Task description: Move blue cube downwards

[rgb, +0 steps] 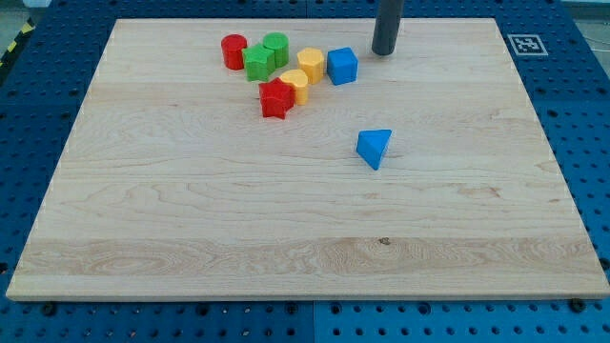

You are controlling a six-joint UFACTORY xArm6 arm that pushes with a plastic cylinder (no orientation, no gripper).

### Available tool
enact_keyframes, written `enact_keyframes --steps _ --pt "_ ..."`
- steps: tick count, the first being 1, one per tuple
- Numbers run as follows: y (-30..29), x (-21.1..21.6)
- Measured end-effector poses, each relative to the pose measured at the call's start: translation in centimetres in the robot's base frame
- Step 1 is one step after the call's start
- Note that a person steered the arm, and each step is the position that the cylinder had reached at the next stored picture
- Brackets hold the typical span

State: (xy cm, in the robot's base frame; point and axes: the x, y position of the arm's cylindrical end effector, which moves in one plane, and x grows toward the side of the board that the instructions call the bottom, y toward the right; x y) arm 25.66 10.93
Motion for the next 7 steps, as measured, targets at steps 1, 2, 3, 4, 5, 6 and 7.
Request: enact_keyframes --steps 1,2,3,4,5,6,7 --pt "-0.8 -0.9" --pt "-1.0 -0.4" --pt "-1.7 -0.3" --pt "-3.5 -0.3" --pt "-4.5 0.5" --pt "-5.3 1.0" --pt "-6.1 1.5"
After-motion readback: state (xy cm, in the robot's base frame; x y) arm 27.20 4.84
